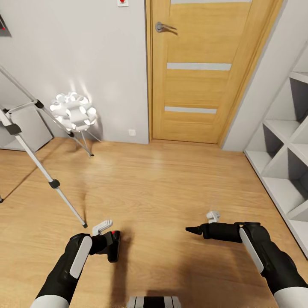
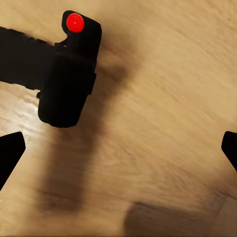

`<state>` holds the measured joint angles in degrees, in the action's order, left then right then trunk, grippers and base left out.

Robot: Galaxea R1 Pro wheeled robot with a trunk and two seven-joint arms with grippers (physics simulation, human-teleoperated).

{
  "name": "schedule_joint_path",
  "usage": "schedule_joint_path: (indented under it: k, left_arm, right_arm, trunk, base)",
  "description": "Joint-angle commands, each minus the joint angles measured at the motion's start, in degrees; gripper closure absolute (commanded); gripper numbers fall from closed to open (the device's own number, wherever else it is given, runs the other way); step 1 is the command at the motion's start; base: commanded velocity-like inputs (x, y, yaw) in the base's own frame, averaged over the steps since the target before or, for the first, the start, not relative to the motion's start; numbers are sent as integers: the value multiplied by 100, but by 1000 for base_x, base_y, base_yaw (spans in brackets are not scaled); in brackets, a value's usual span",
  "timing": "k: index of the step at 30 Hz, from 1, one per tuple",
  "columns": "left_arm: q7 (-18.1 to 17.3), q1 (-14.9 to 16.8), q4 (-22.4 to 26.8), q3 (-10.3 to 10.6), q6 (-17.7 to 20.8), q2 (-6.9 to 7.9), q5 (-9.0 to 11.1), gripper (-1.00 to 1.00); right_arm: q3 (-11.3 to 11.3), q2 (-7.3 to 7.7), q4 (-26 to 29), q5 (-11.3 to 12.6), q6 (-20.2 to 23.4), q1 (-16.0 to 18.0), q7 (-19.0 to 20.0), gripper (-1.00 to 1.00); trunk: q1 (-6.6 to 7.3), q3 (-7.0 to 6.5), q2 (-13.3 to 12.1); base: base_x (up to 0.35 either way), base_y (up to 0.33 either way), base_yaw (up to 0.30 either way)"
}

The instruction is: Attach the digital camera to the camera tripod in the bedroom.

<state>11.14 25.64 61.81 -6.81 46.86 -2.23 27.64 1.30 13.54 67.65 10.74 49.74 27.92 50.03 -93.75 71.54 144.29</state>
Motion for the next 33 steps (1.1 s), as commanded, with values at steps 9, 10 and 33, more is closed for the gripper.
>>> schedule_joint_path:
  k: [9,10,33]
  left_arm:
    - [54,2,7,-13,25,-5,58,-100]
    - [67,2,4,-10,25,-5,49,-100]
    - [322,2,7,13,25,-31,-162,-100]
  right_arm:
    - [10,3,-5,33,35,3,-18,-100]
    - [10,2,-6,33,36,3,-19,-100]
    - [11,0,-24,34,36,3,-19,-100]
  trunk:
    - [-22,205,14]
    - [-24,227,16]
    - [-84,736,46]
  base:
    - [0,0,0]
    - [0,0,0]
    - [0,0,0]
